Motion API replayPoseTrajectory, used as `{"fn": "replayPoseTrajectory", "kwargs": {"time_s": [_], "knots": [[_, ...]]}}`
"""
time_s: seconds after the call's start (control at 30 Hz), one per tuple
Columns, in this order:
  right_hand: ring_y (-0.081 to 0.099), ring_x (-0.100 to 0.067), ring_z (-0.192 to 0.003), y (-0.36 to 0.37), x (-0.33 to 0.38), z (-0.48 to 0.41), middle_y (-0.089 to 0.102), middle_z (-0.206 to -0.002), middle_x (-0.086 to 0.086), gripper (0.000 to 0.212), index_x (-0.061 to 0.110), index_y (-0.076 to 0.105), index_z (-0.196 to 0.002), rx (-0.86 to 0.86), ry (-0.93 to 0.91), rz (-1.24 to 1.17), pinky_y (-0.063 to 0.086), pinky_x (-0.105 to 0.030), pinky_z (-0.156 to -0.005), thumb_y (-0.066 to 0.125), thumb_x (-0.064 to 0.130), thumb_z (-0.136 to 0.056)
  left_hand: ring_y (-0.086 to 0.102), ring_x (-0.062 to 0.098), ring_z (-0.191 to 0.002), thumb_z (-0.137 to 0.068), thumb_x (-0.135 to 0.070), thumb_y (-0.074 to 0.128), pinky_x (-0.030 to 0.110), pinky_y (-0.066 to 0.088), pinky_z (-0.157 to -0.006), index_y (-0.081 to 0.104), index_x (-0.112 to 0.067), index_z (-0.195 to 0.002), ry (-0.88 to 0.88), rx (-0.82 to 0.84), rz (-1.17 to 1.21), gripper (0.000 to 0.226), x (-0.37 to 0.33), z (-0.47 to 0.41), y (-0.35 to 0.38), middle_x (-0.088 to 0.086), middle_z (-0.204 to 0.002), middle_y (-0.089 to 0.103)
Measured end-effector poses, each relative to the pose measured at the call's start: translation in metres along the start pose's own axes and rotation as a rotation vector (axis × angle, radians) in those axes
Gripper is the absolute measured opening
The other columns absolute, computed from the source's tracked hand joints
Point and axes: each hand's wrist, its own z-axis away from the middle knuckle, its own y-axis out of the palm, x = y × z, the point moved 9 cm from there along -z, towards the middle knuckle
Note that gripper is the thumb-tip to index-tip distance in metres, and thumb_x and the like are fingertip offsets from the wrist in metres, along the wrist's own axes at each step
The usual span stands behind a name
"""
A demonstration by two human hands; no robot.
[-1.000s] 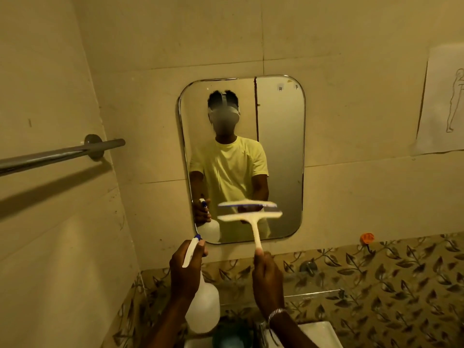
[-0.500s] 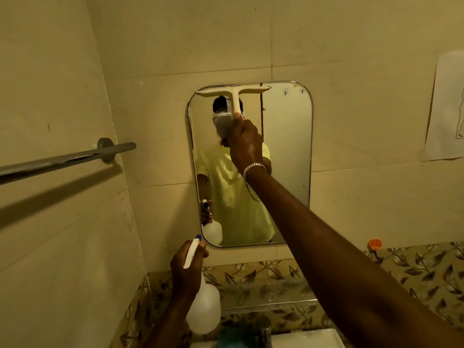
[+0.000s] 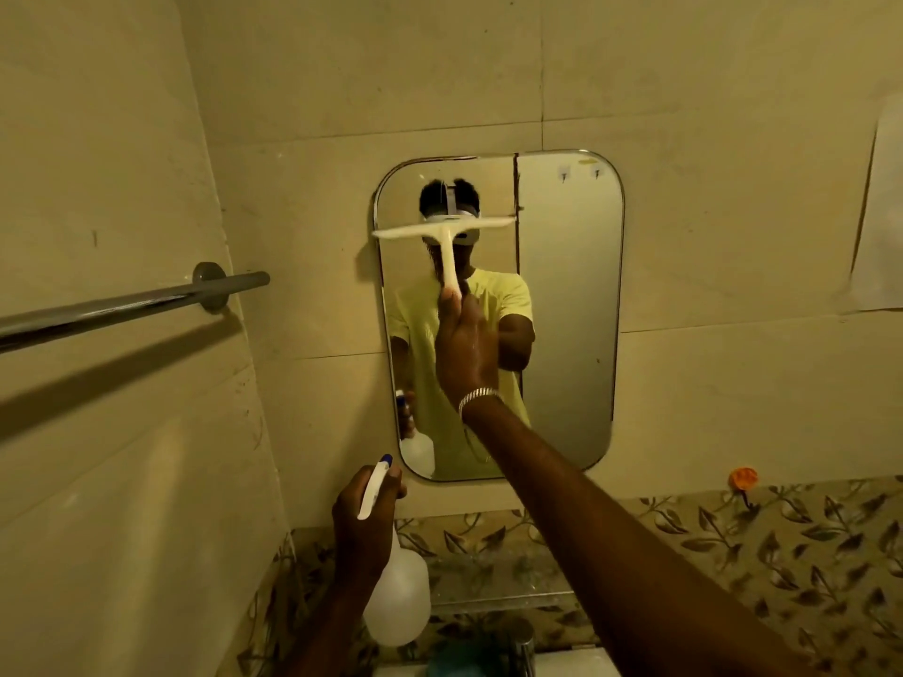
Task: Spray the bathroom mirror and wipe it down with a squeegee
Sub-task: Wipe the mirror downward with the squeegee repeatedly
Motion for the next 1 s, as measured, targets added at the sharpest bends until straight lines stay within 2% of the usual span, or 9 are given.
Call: {"fn": "replayPoseTrajectory", "kwargs": {"time_s": [0.07,0.13,0.33,0.5,0.57,0.63,0.73,0.83,1.0], "knots": [[0.055,-0.001,-0.048,0.007,-0.036,0.038,0.061,-0.072,-0.006,0.035,0.010,0.061,-0.114,0.027,0.051,-0.034,0.034,-0.011,-0.038,0.040,0.038,-0.109,0.072,0.019,-0.075,-0.099,-0.019,0.062,0.054,0.062,-0.072,0.069,-0.033,-0.084,0.015,0.001,-0.012,0.022,0.000,0.001,0.000,-0.001,-0.075,0.074],[0.053,0.002,-0.045,0.011,-0.073,0.077,0.053,-0.063,0.006,0.034,0.016,0.060,-0.103,0.041,0.108,-0.050,0.036,-0.012,-0.037,0.040,0.043,-0.108,0.072,0.021,-0.076,-0.099,-0.021,0.062,0.051,0.062,-0.072,0.069,-0.030,-0.084,0.047,0.004,-0.010,0.020,-0.004,0.003,-0.001,0.003,-0.076,0.074],[0.054,-0.003,-0.050,0.012,-0.173,0.193,0.057,-0.063,0.004,0.044,0.028,0.060,-0.096,0.092,0.368,0.012,0.041,-0.016,-0.043,0.033,0.062,-0.094,0.073,0.016,-0.073,-0.098,-0.012,0.062,0.037,0.062,-0.069,0.072,-0.015,-0.091,0.075,0.000,-0.050,0.012,-0.004,0.010,-0.011,0.002,-0.077,0.075],[0.067,-0.018,-0.087,0.003,-0.242,0.275,0.068,-0.092,-0.002,0.032,0.025,0.062,-0.103,0.176,0.721,0.091,0.059,-0.036,-0.079,0.037,0.046,-0.107,0.072,0.015,-0.072,-0.095,-0.010,0.065,0.035,0.061,-0.069,0.073,-0.008,-0.089,0.060,-0.034,-0.073,0.010,0.004,0.019,-0.025,0.004,-0.075,0.074],[0.067,-0.026,-0.098,-0.007,-0.249,0.284,0.071,-0.101,-0.010,0.039,0.017,0.066,-0.107,0.164,0.751,0.103,0.056,-0.040,-0.093,0.038,0.044,-0.108,0.072,0.017,-0.073,-0.096,-0.013,0.064,0.035,0.061,-0.071,0.074,-0.007,-0.090,0.029,-0.032,-0.063,0.012,0.011,0.022,-0.027,0.006,-0.077,0.074],[0.067,-0.026,-0.100,-0.015,-0.249,0.283,0.073,-0.104,-0.011,0.040,0.016,0.068,-0.111,0.157,0.703,0.129,0.054,-0.039,-0.095,0.038,0.043,-0.107,0.072,0.013,-0.073,-0.096,-0.014,0.063,0.033,0.061,-0.071,0.073,-0.008,-0.090,0.020,-0.017,-0.055,0.014,0.015,0.024,-0.027,0.004,-0.077,0.074],[0.068,-0.015,-0.079,-0.025,-0.243,0.276,0.070,-0.081,0.000,0.042,0.025,0.067,-0.097,0.146,0.641,0.111,0.059,-0.036,-0.075,0.037,0.054,-0.100,0.072,0.012,-0.074,-0.097,-0.014,0.062,0.030,0.060,-0.069,0.073,-0.011,-0.090,0.030,0.002,-0.059,0.013,0.015,0.024,-0.022,0.002,-0.077,0.074],[0.062,-0.006,-0.058,-0.038,-0.235,0.266,0.063,-0.064,0.002,0.047,0.031,0.064,-0.086,0.117,0.567,0.109,0.047,-0.019,-0.049,0.034,0.067,-0.091,0.071,0.009,-0.075,-0.097,-0.016,0.062,0.016,0.057,-0.066,0.070,-0.020,-0.089,0.058,0.018,-0.038,0.012,0.006,0.024,-0.013,-0.005,-0.077,0.072],[0.054,-0.002,-0.056,-0.058,-0.219,0.248,0.056,-0.064,0.000,0.038,0.031,0.061,-0.086,0.072,0.409,0.082,0.041,-0.018,-0.046,0.038,0.061,-0.094,0.070,0.002,-0.081,-0.099,-0.018,0.061,0.006,0.052,-0.067,0.071,-0.013,-0.092,0.091,0.065,-0.010,0.013,-0.010,0.025,0.003,-0.007,-0.080,0.072]]}}
